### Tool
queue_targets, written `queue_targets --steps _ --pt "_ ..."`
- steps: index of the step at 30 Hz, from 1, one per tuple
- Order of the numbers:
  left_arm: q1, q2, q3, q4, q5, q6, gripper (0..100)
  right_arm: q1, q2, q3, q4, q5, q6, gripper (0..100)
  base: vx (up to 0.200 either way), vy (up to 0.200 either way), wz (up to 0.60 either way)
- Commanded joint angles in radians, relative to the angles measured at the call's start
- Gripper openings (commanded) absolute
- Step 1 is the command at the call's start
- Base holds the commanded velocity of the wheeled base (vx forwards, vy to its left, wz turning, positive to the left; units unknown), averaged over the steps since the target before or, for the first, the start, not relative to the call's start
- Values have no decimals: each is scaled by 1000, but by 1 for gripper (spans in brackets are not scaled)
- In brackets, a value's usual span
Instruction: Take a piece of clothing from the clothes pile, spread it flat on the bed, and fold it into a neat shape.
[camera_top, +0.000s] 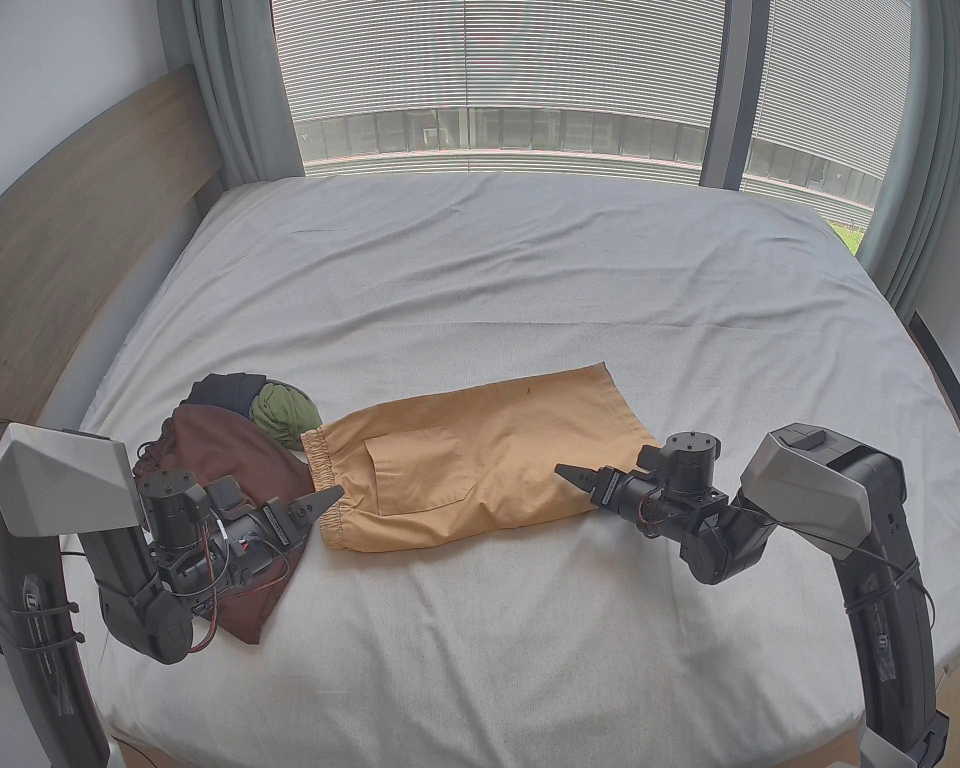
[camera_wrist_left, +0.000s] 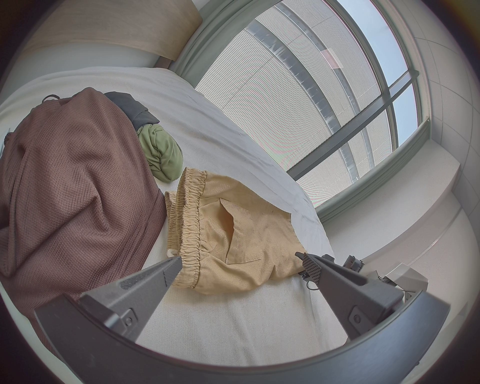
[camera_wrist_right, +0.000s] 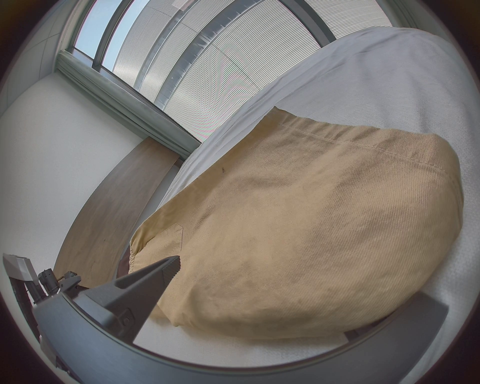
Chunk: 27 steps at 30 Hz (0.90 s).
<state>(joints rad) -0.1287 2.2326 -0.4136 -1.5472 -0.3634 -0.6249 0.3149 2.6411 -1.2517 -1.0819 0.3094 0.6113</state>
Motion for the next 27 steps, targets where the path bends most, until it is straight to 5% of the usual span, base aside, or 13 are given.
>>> queue_targets --steps 1,5,20,21,27 --pt "0 -1 -1 -1 0 -3 100 3 16 -18 -3 -3 1 100 0 0 0" --pt "0 1 -1 -1 0 -3 100 3 31 -35 -4 -46 1 100 0 0 0" --pt "0 2 -1 -1 0 -3 100 3 34 -25 -3 -47 -1 100 0 0 0" --pt "0 2 -1 -1 0 -3 100 3 34 -22 -3 -46 -1 0 0 0 0" --pt "0 4 -1 -1 -2 -6 100 3 20 6 -6 -46 -1 0 0 0 0"
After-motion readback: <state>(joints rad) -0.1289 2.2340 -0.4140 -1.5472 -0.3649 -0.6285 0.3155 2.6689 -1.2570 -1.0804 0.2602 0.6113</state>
